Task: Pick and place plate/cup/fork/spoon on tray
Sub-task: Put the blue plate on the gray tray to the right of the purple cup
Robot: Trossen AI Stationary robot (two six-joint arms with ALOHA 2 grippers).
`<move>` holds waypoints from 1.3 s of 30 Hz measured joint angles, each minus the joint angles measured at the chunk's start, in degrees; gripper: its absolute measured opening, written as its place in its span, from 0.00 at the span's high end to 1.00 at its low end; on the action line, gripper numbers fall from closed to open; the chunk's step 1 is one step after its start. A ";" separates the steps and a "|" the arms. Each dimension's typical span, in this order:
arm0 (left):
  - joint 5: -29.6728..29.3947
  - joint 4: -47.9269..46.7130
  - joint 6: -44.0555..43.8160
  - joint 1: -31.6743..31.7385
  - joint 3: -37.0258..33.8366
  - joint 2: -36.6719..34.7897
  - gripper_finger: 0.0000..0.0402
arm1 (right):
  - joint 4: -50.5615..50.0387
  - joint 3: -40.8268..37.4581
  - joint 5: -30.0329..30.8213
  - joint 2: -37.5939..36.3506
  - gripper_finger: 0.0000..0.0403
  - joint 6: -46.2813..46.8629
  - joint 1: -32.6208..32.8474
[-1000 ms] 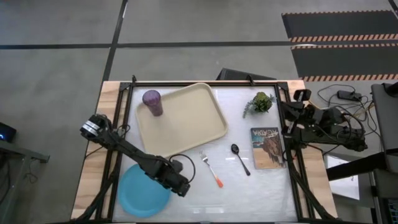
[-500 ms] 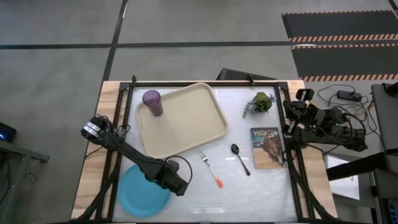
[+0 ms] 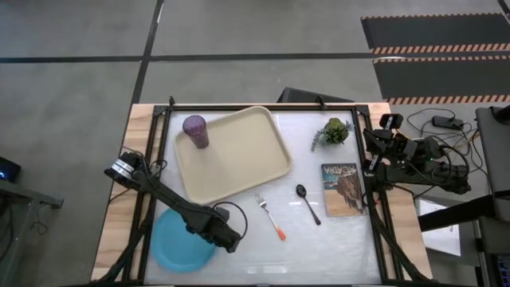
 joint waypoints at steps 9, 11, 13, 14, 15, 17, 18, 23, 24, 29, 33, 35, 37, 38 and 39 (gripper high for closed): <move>7.24 -0.09 0.48 -0.21 1.40 -0.43 0.98 | -0.02 0.00 0.00 0.00 0.98 0.00 0.01; 9.30 0.03 2.15 -0.53 2.56 -1.04 0.98 | -0.02 0.00 0.00 0.00 0.98 0.02 0.01; 11.45 0.10 6.26 -1.13 4.44 -1.79 0.98 | -0.04 0.00 0.00 0.00 0.98 0.02 0.00; 12.25 0.18 8.23 -1.50 5.55 -2.10 0.98 | -0.04 0.00 0.00 0.00 0.98 0.02 0.01; 12.81 0.16 9.48 -1.81 6.73 -2.34 0.98 | -0.04 0.00 0.02 0.00 0.98 0.02 0.01; 13.01 0.09 10.93 -2.40 8.79 -3.10 0.98 | -0.09 0.00 0.00 0.00 0.98 0.02 0.00; 13.01 -0.21 11.09 -2.48 9.88 -3.25 0.98 | -0.09 0.00 0.02 0.00 0.98 0.13 0.01; 8.31 -0.66 16.59 -2.71 14.99 -3.84 0.98 | -0.30 0.00 0.01 0.00 0.98 0.44 0.01; 6.91 -0.04 18.93 -2.69 15.89 -3.84 0.98 | -0.30 0.00 0.01 0.00 0.98 0.68 0.01; 2.07 0.68 26.16 -2.47 20.77 -3.88 0.99 | -0.50 0.00 0.02 0.00 0.98 0.70 0.01; -0.62 -0.13 30.44 -2.30 23.61 -3.88 1.00 | -0.70 0.00 0.03 0.00 0.98 1.27 0.01; -2.87 0.03 33.29 -1.92 24.36 -3.88 1.00 | -0.83 0.00 0.02 0.00 0.98 1.64 0.01; -5.22 -0.34 36.16 -1.26 24.89 -3.88 1.00 | -1.00 0.00 0.02 0.00 0.98 1.72 -0.01; -6.36 -0.34 37.26 -0.78 25.21 -3.88 1.00 | -1.28 0.00 0.03 0.00 0.98 1.74 0.01; -6.89 -0.10 38.17 -0.21 25.58 -3.88 1.00 | -1.49 0.00 0.04 0.00 0.98 1.75 0.01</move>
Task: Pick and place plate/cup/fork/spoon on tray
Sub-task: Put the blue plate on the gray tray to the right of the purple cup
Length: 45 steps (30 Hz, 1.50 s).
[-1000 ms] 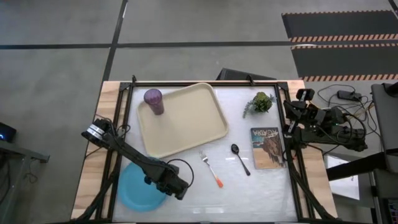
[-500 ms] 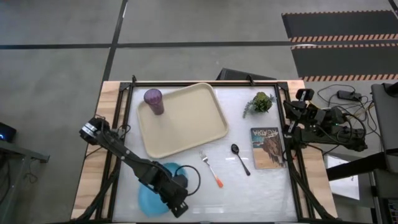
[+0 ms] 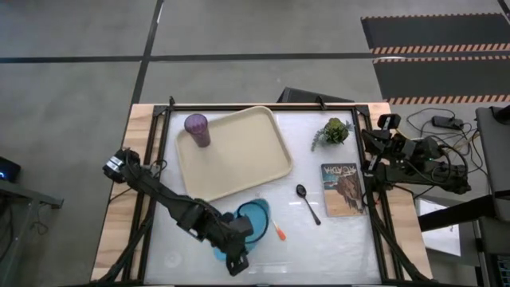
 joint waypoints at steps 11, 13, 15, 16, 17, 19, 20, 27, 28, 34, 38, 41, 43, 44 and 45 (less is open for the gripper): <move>-5.43 -3.57 20.23 3.13 8.96 -0.31 1.00 | -0.58 0.00 0.00 0.00 0.98 1.26 0.00; -8.27 -6.50 23.37 4.44 9.49 -0.31 1.00 | -0.72 0.00 0.01 0.00 0.98 1.65 0.00; -10.96 -9.03 26.56 5.98 9.30 -0.31 1.00 | -1.21 -0.01 0.00 0.00 0.98 1.98 -0.01; -12.20 -10.19 28.13 6.87 9.10 -0.31 1.00 | -1.36 -0.02 0.02 0.00 0.98 1.97 0.00; -13.53 -11.39 29.70 7.79 8.93 -0.31 1.00 | -1.46 -0.02 0.02 0.00 0.98 1.97 -0.02; -15.98 -12.92 32.52 10.00 8.27 -0.31 1.00 | -1.54 -0.02 0.02 0.00 0.98 1.97 0.00; -16.85 -13.09 33.82 11.38 7.61 -0.32 1.00 | -1.57 -0.02 0.01 0.00 0.98 1.97 0.00; -19.23 -13.35 36.01 22.28 -1.41 -0.35 1.00 | -2.42 -0.02 0.02 0.00 0.98 1.97 0.00; -19.23 -12.96 36.01 23.63 -3.32 -0.35 1.00 | -2.59 -0.02 0.00 0.00 0.98 1.97 0.00; -18.70 -4.93 38.39 28.97 -13.92 -0.33 1.00 | -3.05 -0.02 0.02 0.00 0.98 1.95 0.00; -17.74 0.67 38.98 30.32 -18.01 -0.33 1.00 | -3.05 -0.02 0.04 0.00 0.98 1.88 0.00; -17.71 1.82 38.69 30.77 -19.34 -0.33 1.00 | -3.05 -0.02 0.04 0.00 0.98 1.78 0.00; -17.76 2.60 38.67 30.91 -20.04 -0.33 1.00 | -3.05 -0.02 0.03 0.00 0.98 1.75 0.00; -17.85 3.14 38.82 30.94 -20.61 -0.33 1.00 | -3.05 -0.02 0.04 0.00 0.98 1.76 0.00; -17.83 4.00 39.14 31.05 -21.17 -0.33 1.00 | -3.05 -0.02 0.04 0.00 0.98 1.75 0.00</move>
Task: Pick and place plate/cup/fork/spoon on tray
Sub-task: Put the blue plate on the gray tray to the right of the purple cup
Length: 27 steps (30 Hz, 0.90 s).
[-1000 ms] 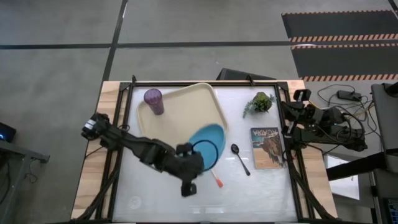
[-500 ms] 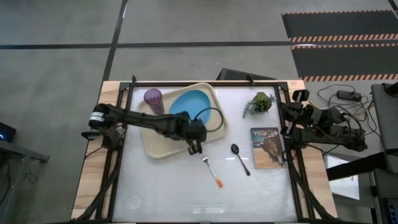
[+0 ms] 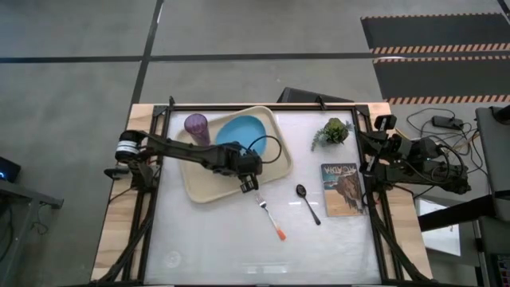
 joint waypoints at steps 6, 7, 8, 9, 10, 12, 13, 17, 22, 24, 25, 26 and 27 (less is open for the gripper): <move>-0.52 3.33 1.55 0.62 -0.74 0.00 1.00 | 0.02 0.00 -0.01 0.00 0.98 0.15 0.00; -0.56 3.40 1.54 0.90 -0.74 0.00 1.00 | 0.02 0.00 0.00 0.00 0.98 0.15 0.00; -0.59 3.65 1.59 1.14 -0.79 0.00 1.00 | 0.00 0.00 0.00 0.00 0.98 0.16 -0.01; -0.65 3.71 1.86 1.39 -0.80 0.00 1.00 | 0.01 0.00 -0.02 0.00 0.98 0.15 -0.02; -0.73 3.70 2.07 1.67 -0.82 0.00 0.99 | 0.02 0.00 -0.02 0.00 0.98 0.15 0.00; -0.74 3.77 2.37 2.13 -0.87 0.00 0.96 | 0.00 0.00 -0.02 0.00 0.98 0.17 0.00; -0.73 3.81 2.40 2.38 -0.91 0.00 0.95 | 0.02 0.00 -0.02 0.00 0.98 0.16 -0.02; -0.70 3.79 2.40 3.00 -1.02 0.00 0.87 | 0.00 0.00 -0.01 0.00 0.98 0.17 -0.01; -0.67 3.75 2.42 3.18 -1.02 0.00 0.80 | 0.00 0.00 -0.02 0.00 0.98 0.17 0.00; -1.11 3.73 2.40 3.19 -1.03 0.00 0.79 | 0.00 0.00 -0.02 0.00 0.98 0.16 0.00; -1.88 3.84 2.39 3.22 -1.14 0.00 0.79 | 0.00 0.00 -0.02 0.00 0.98 0.17 -0.02; -2.89 4.10 2.32 3.23 -1.41 0.00 0.79 | 0.00 0.00 -0.02 0.00 0.98 0.17 0.00; -3.90 4.73 1.98 3.35 -1.91 0.00 0.79 | 0.00 0.00 -0.02 0.00 0.98 0.17 0.00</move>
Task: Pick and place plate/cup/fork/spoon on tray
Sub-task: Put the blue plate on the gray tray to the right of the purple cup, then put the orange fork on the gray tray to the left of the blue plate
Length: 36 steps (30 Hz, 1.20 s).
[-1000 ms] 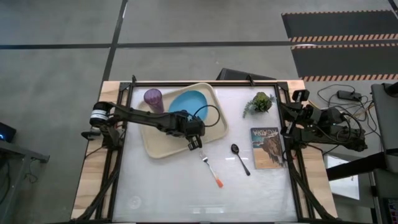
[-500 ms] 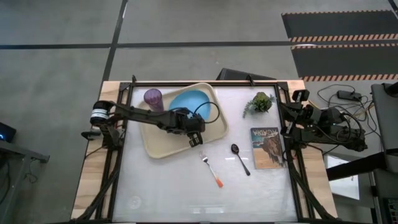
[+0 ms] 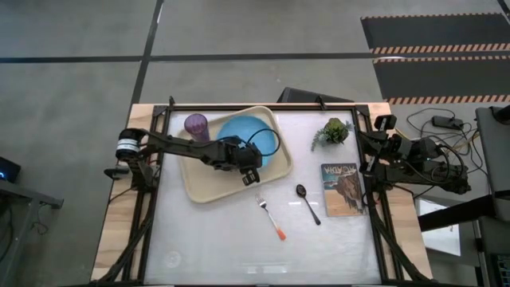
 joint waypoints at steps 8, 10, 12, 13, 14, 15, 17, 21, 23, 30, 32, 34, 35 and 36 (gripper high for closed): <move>-0.99 12.62 -1.27 1.61 -10.03 0.00 0.87 | -0.07 0.00 0.00 0.00 0.98 0.00 0.00; -0.90 14.54 -2.97 2.03 -12.55 0.00 0.90 | -0.11 0.00 0.00 0.00 0.98 0.00 0.00; -0.90 15.16 -4.75 2.50 -14.02 0.00 0.93 | -0.13 0.00 0.00 0.00 0.98 -0.04 0.00; -0.95 15.33 -5.54 2.63 -14.62 0.00 0.94 | -0.13 0.00 0.00 -0.01 0.98 -0.06 0.00; -0.95 15.32 -5.67 2.75 -15.11 0.00 0.96 | -0.13 0.00 0.00 0.00 0.98 -0.07 -0.01; -0.92 15.23 -6.04 2.73 -15.52 0.00 0.97 | -0.13 0.00 0.00 0.00 0.98 -0.09 -0.02; -0.88 15.06 -6.92 2.66 -15.83 0.00 0.99 | -0.13 0.00 0.00 -0.01 0.98 -0.11 0.00; -0.86 15.30 -7.03 2.65 -15.51 0.00 1.00 | -0.17 0.00 0.00 0.00 0.98 -0.11 -0.02; -0.86 15.24 -6.57 2.65 -14.90 0.00 1.00 | -0.24 0.00 0.00 -0.01 0.98 -0.07 0.00; -0.27 15.25 -2.58 1.24 -13.20 -4.81 1.00 | -0.63 0.00 0.02 0.00 0.98 0.60 -0.01; -0.28 15.32 -0.63 0.24 -13.22 -7.72 1.00 | -0.70 0.00 -0.04 0.00 0.98 1.68 -0.02; -0.29 15.76 1.67 -1.34 -13.30 -11.06 1.00 | -0.69 0.00 0.01 0.00 0.98 2.79 -0.02; -0.30 16.09 2.71 -2.29 -13.44 -12.85 1.00 | -0.72 0.00 -0.03 0.00 0.98 3.63 -0.02; -0.32 16.63 3.77 -3.33 -13.76 -14.60 1.00 | -0.69 0.00 -0.02 0.06 0.98 4.65 -0.02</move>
